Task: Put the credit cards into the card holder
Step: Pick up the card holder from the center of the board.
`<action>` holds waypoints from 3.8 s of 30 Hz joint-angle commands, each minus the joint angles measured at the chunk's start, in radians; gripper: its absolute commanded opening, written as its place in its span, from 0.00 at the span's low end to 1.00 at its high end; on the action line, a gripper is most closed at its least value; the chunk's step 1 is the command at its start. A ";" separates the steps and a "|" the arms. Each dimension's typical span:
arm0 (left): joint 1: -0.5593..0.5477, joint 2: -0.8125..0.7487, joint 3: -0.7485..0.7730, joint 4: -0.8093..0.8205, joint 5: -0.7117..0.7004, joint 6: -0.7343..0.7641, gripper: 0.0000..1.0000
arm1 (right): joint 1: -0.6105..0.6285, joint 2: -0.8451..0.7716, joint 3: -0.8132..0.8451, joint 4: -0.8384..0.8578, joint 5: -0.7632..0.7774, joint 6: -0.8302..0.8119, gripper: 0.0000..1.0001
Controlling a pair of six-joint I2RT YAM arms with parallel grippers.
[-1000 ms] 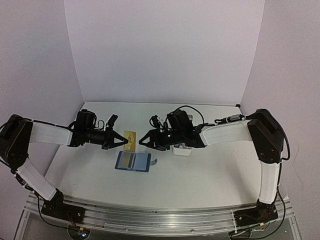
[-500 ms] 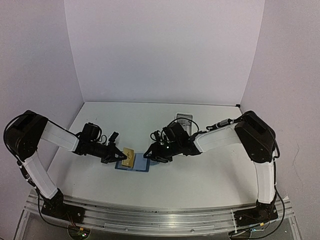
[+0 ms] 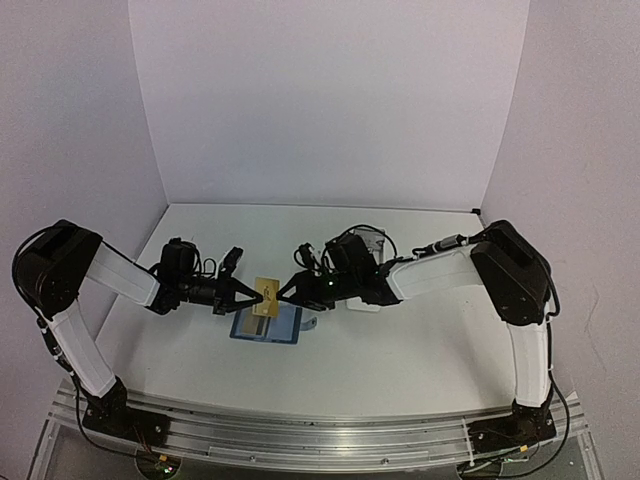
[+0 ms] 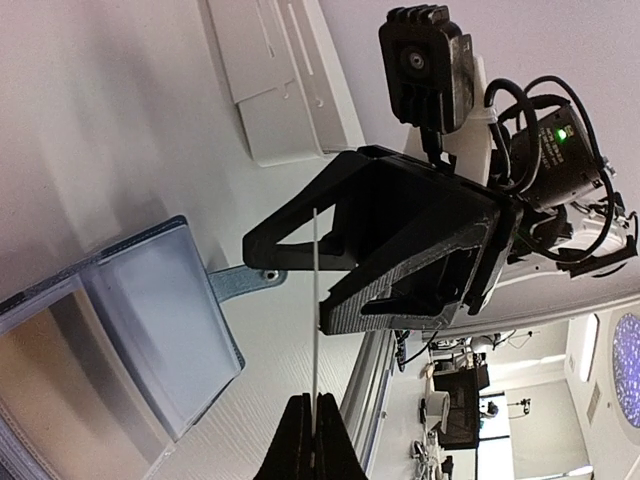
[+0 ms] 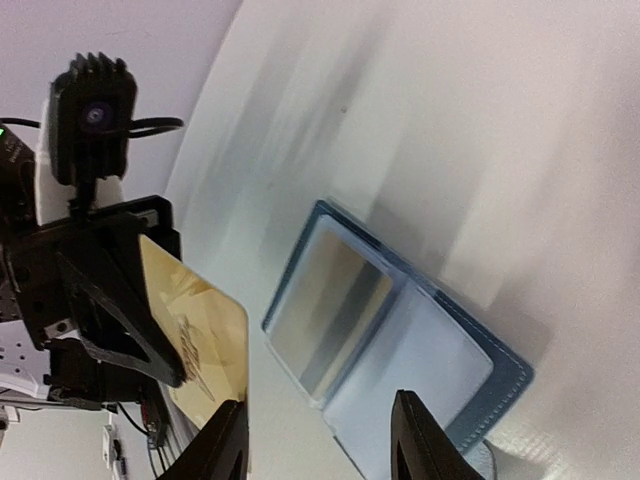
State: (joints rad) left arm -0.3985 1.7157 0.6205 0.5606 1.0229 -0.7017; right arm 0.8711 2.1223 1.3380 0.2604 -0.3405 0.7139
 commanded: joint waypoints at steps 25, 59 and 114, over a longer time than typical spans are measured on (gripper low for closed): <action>0.029 -0.078 0.020 -0.337 -0.275 0.117 0.79 | -0.001 0.102 -0.164 0.557 -0.097 0.389 0.00; 0.029 0.015 -0.087 -0.395 -0.552 -0.013 0.31 | 0.002 0.126 -0.189 0.633 -0.006 0.439 0.00; 0.028 0.020 -0.094 -0.371 -0.547 -0.019 0.20 | 0.038 0.314 -0.096 0.692 -0.171 0.571 0.00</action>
State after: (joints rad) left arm -0.3664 1.6894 0.5667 0.2878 0.5472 -0.7094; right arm 0.8948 2.3871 1.2148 0.9569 -0.4374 1.2377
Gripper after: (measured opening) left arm 0.203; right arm 0.004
